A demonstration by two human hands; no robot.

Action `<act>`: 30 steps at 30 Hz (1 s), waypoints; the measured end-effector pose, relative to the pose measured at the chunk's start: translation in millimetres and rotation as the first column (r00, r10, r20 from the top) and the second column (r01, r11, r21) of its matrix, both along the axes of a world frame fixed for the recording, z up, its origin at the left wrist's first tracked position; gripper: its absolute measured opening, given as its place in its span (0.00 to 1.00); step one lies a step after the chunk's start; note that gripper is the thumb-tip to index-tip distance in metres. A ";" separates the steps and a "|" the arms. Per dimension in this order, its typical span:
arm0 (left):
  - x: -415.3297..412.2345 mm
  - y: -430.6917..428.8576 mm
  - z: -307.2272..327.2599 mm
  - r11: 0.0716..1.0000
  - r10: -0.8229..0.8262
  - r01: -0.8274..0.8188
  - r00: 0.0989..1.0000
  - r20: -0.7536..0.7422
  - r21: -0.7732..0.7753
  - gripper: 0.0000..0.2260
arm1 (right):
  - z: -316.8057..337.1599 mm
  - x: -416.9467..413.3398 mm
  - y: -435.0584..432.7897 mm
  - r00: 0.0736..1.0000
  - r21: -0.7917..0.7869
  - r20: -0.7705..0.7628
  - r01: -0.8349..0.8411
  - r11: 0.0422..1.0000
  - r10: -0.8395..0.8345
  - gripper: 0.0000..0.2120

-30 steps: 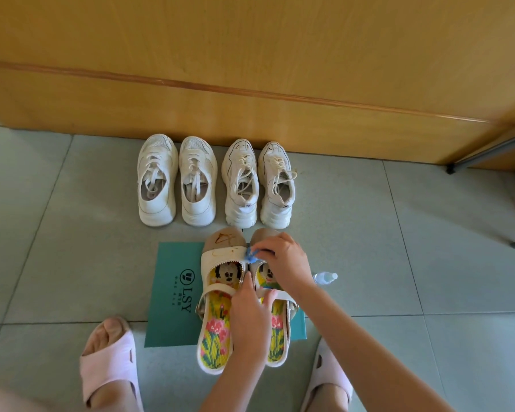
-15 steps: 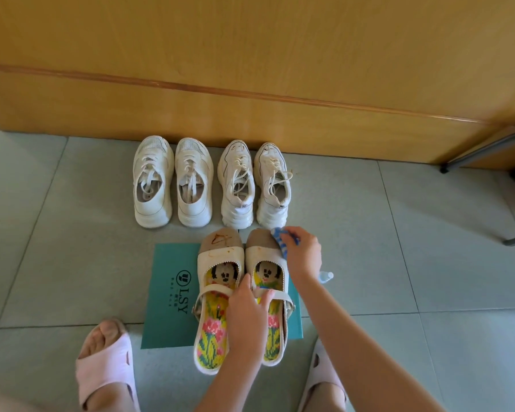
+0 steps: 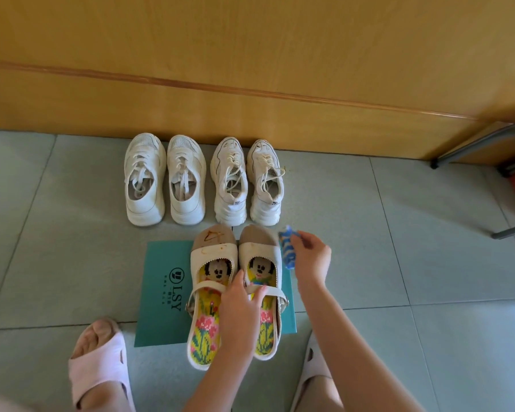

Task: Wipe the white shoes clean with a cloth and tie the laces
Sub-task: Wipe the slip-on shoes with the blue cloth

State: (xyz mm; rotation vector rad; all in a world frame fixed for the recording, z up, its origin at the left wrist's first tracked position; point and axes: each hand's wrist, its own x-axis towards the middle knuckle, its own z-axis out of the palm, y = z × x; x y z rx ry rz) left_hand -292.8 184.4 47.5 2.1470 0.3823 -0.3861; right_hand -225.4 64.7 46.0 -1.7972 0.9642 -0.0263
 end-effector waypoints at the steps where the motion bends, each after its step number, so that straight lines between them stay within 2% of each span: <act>1: 0.1 0.4 0.9 1.000 0.001 -0.001 1.000 -0.003 -0.002 0.23 | -4.2 -1.4 0.0 0.998 -0.073 -0.044 0.035 0.997 -0.038 0.07; 5: 0.7 0.4 1.2 1.000 0.014 -0.014 1.000 -0.004 -0.010 0.25 | -9.2 -10.7 21.5 0.990 -0.162 -0.137 0.013 0.987 -0.035 0.07; 11: 1.4 0.4 -0.2 1.000 0.005 -0.005 1.000 0.002 0.007 0.17 | -3.4 -6.9 44.2 0.996 -0.211 -0.091 -0.042 0.977 0.024 0.06; 16: 1.7 0.0 1.8 1.000 0.001 0.000 1.000 -0.020 0.030 0.21 | -4.1 6.7 58.5 0.974 -0.238 -0.072 -0.226 0.945 0.215 0.07; 21: 0.9 0.0 3.1 0.999 0.031 -0.031 0.999 -0.017 0.018 0.22 | 2.0 7.6 61.8 0.894 -0.353 -0.132 -0.446 0.823 0.428 0.08; 30: 0.4 -0.1 1.6 0.999 0.031 -0.031 1.000 0.006 0.022 0.21 | 11.1 8.4 61.5 0.816 -0.220 -0.184 -0.577 0.787 0.547 0.07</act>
